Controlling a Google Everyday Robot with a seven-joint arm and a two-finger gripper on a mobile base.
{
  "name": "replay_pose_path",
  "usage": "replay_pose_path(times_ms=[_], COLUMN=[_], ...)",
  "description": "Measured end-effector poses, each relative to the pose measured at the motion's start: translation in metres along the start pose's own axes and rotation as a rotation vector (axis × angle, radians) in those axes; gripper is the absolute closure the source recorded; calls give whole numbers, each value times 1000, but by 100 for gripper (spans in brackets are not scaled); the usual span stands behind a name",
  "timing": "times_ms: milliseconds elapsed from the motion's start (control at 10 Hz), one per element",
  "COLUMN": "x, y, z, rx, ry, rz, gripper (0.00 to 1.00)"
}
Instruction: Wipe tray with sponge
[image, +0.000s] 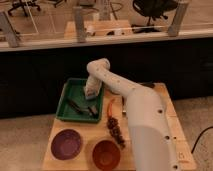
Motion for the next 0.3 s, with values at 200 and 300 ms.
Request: replay_pose_path(times_ms=[200, 300], x=[-3, -3], y=[-20, -20], z=[7, 7], rx=[67, 67], ry=[-14, -13], rz=[-22, -22], gripper=[100, 100])
